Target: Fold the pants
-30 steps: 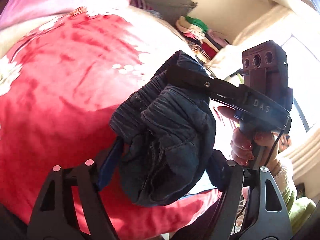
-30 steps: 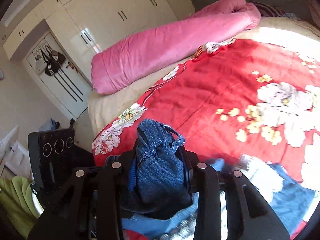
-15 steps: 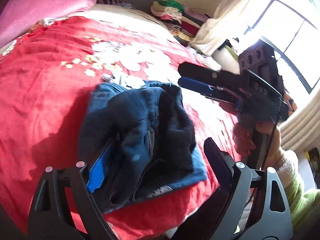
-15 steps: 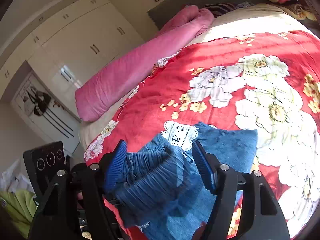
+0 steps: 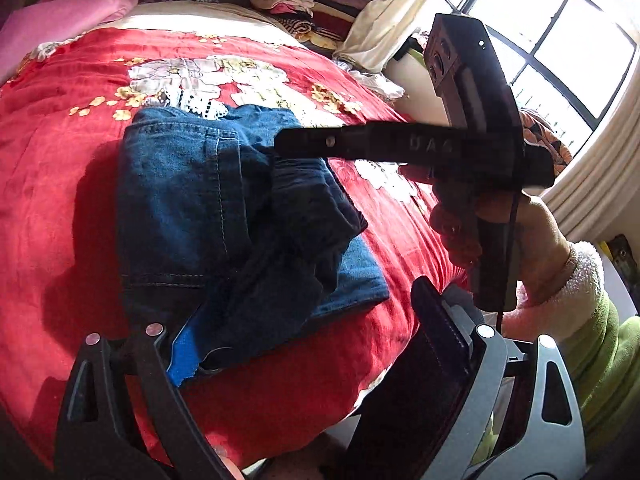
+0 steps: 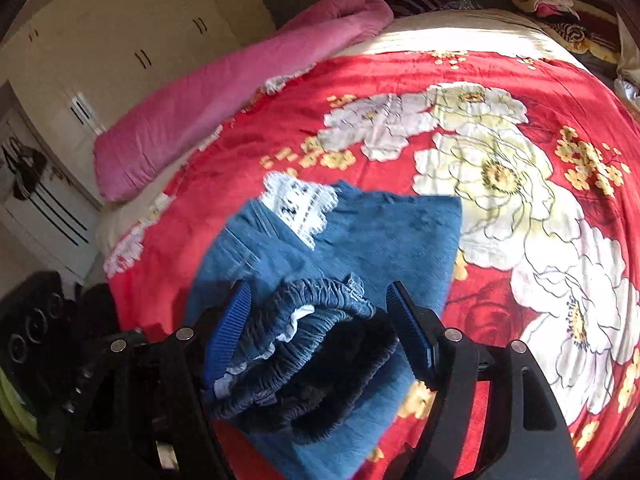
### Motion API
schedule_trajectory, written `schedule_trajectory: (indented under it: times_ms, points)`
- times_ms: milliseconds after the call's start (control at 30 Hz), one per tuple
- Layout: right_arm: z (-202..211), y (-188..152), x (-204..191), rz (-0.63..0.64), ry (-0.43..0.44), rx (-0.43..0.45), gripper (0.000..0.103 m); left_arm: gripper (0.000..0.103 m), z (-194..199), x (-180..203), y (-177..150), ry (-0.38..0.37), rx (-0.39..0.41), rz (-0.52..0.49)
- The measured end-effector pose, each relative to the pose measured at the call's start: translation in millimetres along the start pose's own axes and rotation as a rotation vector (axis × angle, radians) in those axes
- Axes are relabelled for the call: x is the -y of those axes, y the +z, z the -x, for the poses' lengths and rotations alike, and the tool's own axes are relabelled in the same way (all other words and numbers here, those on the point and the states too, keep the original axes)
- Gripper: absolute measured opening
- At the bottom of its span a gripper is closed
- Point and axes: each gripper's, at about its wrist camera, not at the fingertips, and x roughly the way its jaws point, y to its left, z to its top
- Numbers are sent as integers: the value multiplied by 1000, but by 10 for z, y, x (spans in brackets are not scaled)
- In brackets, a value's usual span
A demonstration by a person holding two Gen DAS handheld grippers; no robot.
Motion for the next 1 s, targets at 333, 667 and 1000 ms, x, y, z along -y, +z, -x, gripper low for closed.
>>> schedule_trajectory:
  times_ms: [333, 667, 1000]
  points:
    - [35, -318, 157, -40, 41, 1, 69, 85, 53, -68, -17, -40, 10, 15]
    - [255, 248, 251, -85, 134, 72, 68, 82, 300, -13, -5, -24, 66, -57]
    - [-372, 288, 9, 9, 112, -111, 29, 15, -78, 115, -77, -12, -38, -161]
